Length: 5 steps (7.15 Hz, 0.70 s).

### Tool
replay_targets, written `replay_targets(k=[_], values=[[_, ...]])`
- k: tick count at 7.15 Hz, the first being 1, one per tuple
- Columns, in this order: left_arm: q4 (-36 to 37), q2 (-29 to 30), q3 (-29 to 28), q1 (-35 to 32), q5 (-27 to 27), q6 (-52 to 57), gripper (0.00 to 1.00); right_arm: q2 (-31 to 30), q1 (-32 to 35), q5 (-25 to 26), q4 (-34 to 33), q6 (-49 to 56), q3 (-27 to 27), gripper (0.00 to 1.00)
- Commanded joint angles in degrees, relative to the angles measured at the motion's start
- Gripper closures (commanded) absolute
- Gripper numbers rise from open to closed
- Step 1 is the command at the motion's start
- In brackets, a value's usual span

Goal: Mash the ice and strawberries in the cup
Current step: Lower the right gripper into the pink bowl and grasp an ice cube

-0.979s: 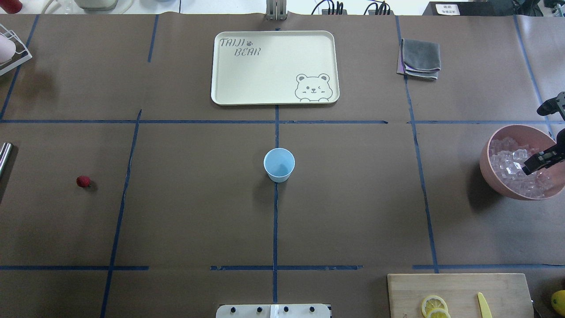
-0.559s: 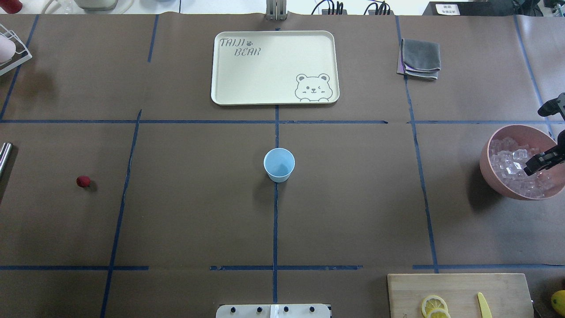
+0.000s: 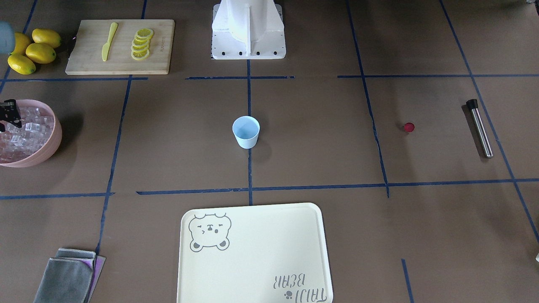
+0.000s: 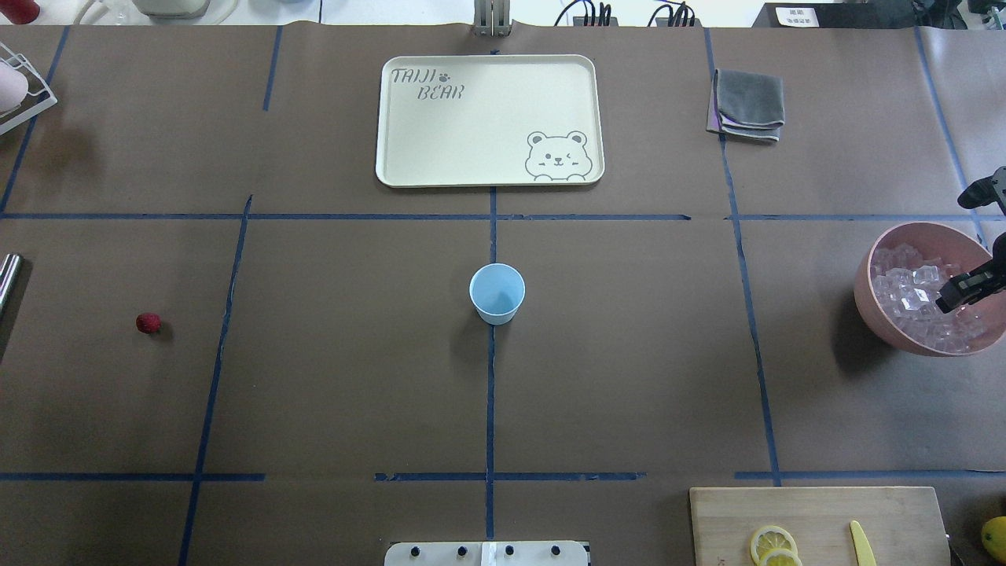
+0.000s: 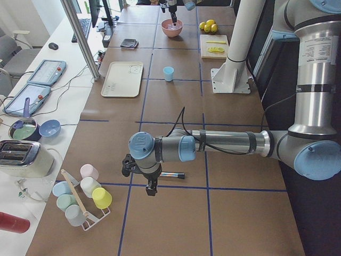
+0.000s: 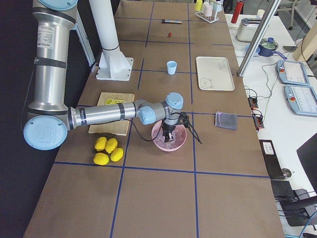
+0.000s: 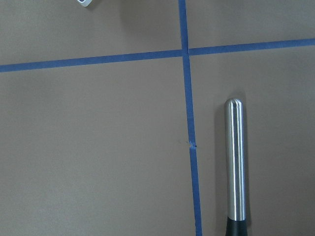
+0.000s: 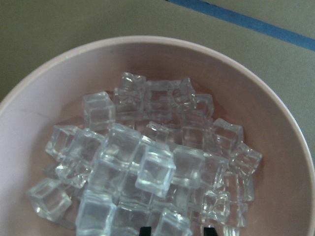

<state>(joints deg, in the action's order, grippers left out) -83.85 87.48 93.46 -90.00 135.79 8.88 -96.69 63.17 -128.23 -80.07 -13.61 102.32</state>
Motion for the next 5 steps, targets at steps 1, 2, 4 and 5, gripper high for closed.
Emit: replay_targets(k=[1, 2, 4, 5], values=[[0.0, 0.1, 0.0, 0.0, 0.0, -0.1, 0.0, 0.0, -0.1, 0.0, 0.0, 0.0, -0.1, 0.53], [0.0, 0.2, 0.1, 0.0, 0.0, -0.1, 0.0, 0.0, -0.1, 0.0, 0.0, 0.0, -0.1, 0.53], [0.0, 0.6, 0.0, 0.0, 0.0, -0.3, 0.0, 0.0, 0.0, -0.2, 0.1, 0.3, 0.2, 0.93], [0.1, 0.7, 0.0, 0.0, 0.0, -0.5, 0.0, 0.1, 0.1, -0.1, 0.1, 0.4, 0.8, 1.0]])
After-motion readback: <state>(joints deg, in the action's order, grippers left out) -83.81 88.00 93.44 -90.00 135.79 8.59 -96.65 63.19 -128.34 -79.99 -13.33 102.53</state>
